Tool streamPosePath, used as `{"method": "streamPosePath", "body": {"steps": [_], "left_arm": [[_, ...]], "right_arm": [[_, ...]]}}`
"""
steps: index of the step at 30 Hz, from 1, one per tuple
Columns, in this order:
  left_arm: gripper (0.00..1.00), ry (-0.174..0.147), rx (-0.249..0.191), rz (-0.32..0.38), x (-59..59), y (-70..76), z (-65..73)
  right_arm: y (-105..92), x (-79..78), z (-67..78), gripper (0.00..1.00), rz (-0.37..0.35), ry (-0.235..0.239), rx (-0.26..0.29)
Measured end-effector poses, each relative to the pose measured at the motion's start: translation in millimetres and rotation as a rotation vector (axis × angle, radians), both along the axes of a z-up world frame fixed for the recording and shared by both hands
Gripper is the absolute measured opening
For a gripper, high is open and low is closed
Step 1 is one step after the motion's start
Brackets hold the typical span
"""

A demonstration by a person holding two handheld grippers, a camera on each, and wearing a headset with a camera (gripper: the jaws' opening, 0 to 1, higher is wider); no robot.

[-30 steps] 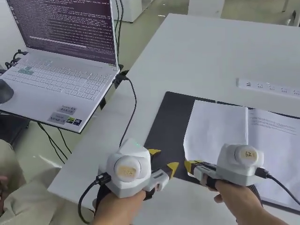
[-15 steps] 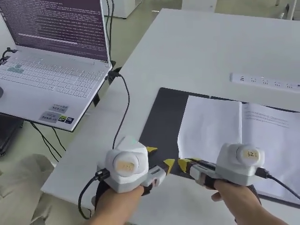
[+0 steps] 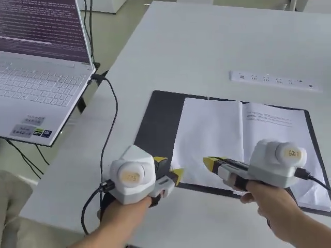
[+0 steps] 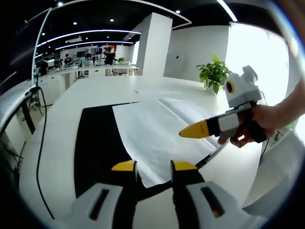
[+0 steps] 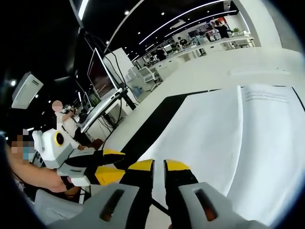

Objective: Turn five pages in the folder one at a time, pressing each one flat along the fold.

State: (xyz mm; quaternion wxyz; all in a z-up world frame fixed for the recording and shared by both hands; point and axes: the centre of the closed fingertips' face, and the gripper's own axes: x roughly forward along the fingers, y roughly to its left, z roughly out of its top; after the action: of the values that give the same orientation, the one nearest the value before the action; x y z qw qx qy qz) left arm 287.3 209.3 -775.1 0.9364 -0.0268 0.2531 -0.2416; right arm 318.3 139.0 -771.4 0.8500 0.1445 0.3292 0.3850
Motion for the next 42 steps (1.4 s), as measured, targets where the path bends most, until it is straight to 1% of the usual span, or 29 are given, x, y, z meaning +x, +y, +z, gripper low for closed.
{"method": "streamPosePath", "body": {"steps": [1, 2, 4, 7, 10, 13, 14, 16, 17, 18, 19, 21, 23, 24, 26, 29, 30, 32, 34, 36, 42], "left_arm": [[0.26, -0.001, -0.001, -0.004, 0.9, -2.0, -1.4], [0.26, 0.005, 0.0, -0.008, 1.9, -4.3, -4.8], [0.25, 0.002, 0.009, -0.018, 4.4, -7.1, -10.7], [0.26, 0.015, 0.014, -0.021, 6.8, -10.3, -18.9], [0.26, 0.01, 0.02, -0.027, 7.8, -15.2, -24.3], [0.24, 0.008, 0.026, -0.033, 8.4, -18.9, -28.7], [0.24, 0.015, 0.03, -0.03, 8.3, -18.9, -30.6], [0.24, 0.015, 0.034, -0.025, 8.5, -18.3, -34.8], [0.24, 0.024, 0.046, -0.021, 7.7, -16.9, -38.5], [0.24, 0.025, 0.048, -0.02, 7.5, -16.7, -39.4], [0.24, 0.007, 0.046, -0.017, 9.0, -15.7, -38.2], [0.23, 0.01, 0.047, -0.015, 9.3, -15.2, -38.5], [0.21, -0.008, 0.086, -0.037, 8.6, -14.8, -39.3], [0.21, -0.01, 0.088, -0.038, 8.7, -14.8, -39.3], [0.2, -0.014, 0.09, -0.037, 8.9, -14.1, -39.7], [0.22, -0.033, 0.107, -0.055, 7.2, -15.7, -41.4], [0.23, -0.037, 0.113, -0.061, 7.2, -16.2, -41.4], [0.23, -0.039, 0.115, -0.062, 8.0, -15.7, -42.5], [0.23, -0.042, 0.117, -0.063, 8.3, -15.5, -42.9], [0.23, -0.046, 0.116, -0.064, 8.3, -15.4, -43.0], [0.23, -0.051, 0.113, -0.064, 8.8, -15.0, -44.2]], "right_arm": [[-3.9, 3.0, -0.1, 0.07, -0.002, 0.001, -0.001], [-5.8, 4.5, 0.4, 0.06, -0.003, -0.002, 0.0], [-10.9, 9.2, 0.2, 0.06, -0.001, -0.004, -0.002], [-17.6, 14.8, -0.5, 0.06, -0.001, -0.005, -0.003], [-24.8, 20.5, -1.9, 0.06, 0.001, 0.001, 0.004], [-31.2, 26.4, -4.0, 0.05, 0.004, 0.001, -0.005], [-33.4, 28.7, -5.2, 0.05, 0.006, 0.003, -0.004], [-37.2, 33.5, -6.8, 0.05, 0.009, 0.006, -0.007], [-39.0, 35.6, -7.8, 0.04, 0.012, 0.006, -0.012], [-41.4, 39.0, -8.7, 0.04, 0.013, 0.006, -0.012], [-42.9, 41.7, -9.3, 0.05, 0.012, 0.008, -0.011], [-46.3, 46.5, -10.7, 0.04, 0.013, 0.006, -0.019], [-48.7, 52.9, -9.0, 0.04, 0.007, 0.001, -0.018], [-49.9, 55.4, -8.7, 0.03, 0.004, 0.0, -0.021], [-51.0, 62.2, -6.1, 0.03, -0.004, -0.004, -0.01], [-52.1, 71.5, -4.5, 0.01, -0.02, -0.008, 0.003], [-53.3, 75.2, -5.3, 0.01, -0.036, 0.003, 0.012], [-53.3, 79.6, -3.9, 0.0, -0.06, 0.025, 0.052], [-53.1, 83.3, -6.0, 0.0, -0.06, 0.028, 0.052], [-50.9, 86.1, -6.2, 0.0, -0.063, 0.049, 0.077], [-53.9, 104.7, -10.4, 0.0, -0.097, 0.097, 0.113]]}}
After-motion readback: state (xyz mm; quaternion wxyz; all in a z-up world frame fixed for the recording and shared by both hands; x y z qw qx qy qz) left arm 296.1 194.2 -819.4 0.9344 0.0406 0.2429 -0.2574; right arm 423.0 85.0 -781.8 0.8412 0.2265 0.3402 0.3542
